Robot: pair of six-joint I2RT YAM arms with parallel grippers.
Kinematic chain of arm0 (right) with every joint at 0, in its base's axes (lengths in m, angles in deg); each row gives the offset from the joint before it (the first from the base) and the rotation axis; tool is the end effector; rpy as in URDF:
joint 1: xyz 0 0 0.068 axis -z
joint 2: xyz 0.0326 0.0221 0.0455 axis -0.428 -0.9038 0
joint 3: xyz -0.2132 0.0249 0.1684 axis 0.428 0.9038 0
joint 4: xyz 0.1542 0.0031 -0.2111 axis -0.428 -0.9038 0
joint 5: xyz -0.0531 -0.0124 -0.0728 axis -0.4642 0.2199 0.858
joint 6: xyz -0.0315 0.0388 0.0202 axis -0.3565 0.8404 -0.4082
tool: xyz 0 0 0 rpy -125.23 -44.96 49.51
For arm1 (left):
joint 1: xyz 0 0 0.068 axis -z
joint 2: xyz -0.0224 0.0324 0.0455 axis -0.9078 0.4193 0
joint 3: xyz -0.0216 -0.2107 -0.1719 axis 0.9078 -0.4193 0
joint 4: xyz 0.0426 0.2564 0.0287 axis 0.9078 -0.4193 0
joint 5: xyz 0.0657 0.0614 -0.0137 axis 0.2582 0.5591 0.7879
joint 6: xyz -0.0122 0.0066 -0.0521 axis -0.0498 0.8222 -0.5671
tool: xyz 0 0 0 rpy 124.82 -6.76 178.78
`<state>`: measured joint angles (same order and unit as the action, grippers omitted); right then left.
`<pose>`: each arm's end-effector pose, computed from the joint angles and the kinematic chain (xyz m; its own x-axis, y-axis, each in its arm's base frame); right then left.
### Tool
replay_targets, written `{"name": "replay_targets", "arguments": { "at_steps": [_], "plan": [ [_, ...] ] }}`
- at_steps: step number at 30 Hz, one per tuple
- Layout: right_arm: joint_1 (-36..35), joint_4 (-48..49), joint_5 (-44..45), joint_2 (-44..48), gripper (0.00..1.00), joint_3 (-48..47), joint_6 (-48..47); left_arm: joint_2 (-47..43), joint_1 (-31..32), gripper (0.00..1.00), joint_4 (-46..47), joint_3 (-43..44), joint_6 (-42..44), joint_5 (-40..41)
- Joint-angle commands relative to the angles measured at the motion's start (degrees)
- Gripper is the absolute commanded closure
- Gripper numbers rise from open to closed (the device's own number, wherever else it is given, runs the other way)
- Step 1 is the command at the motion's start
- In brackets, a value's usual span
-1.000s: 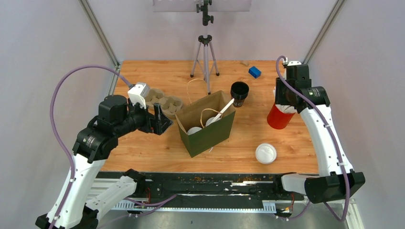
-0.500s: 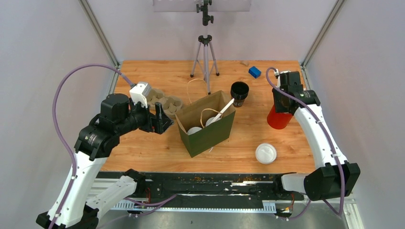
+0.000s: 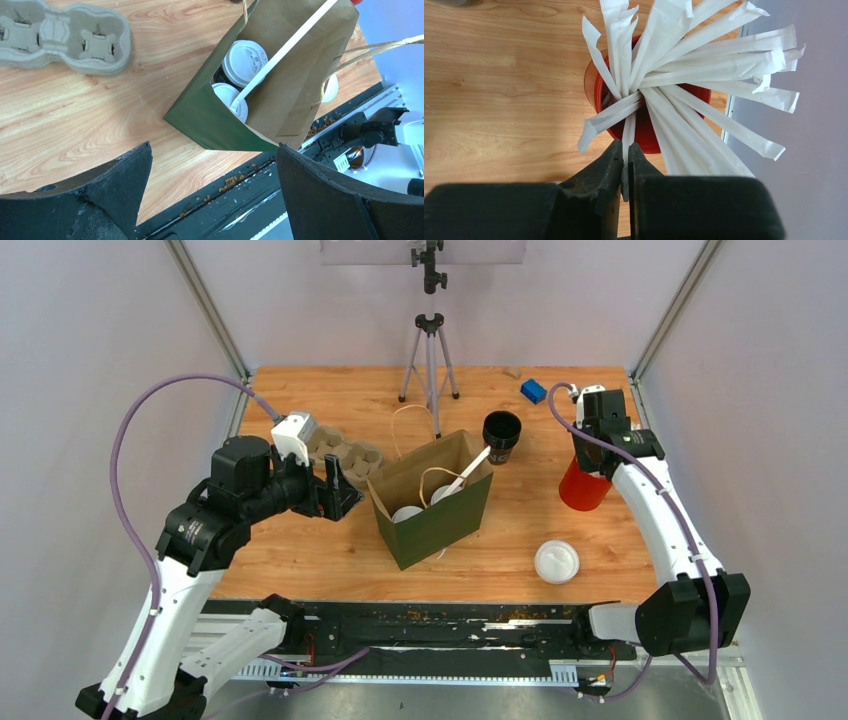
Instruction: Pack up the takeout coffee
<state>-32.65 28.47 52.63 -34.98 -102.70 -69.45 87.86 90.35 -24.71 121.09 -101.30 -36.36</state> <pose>0.2621 0.0242 0.3294 -0.7848 -0.2729 -0.5564 -0.1059 0.9437 -0.3134 0.1135 -0.0623 0.4151 -0.6228 -0.0758 -0.7787 0.4072 0.8184 -0.4054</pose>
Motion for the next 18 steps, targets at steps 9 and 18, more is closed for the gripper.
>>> {"name": "replay_targets", "arguments": {
  "at_steps": [9, 18],
  "plan": [
    [0.2, -19.94, 3.32, 1.04, 0.92, -19.54, 2.72, 0.35, 0.34, 0.0, 1.45, 1.11, 0.64, -0.45],
    [0.19, -31.91, 2.83, -0.7, 0.91, -37.63, 5.11, 0.94, 0.32, 0.0, 2.24, 1.03, -0.12, -1.54]
  ]
}}
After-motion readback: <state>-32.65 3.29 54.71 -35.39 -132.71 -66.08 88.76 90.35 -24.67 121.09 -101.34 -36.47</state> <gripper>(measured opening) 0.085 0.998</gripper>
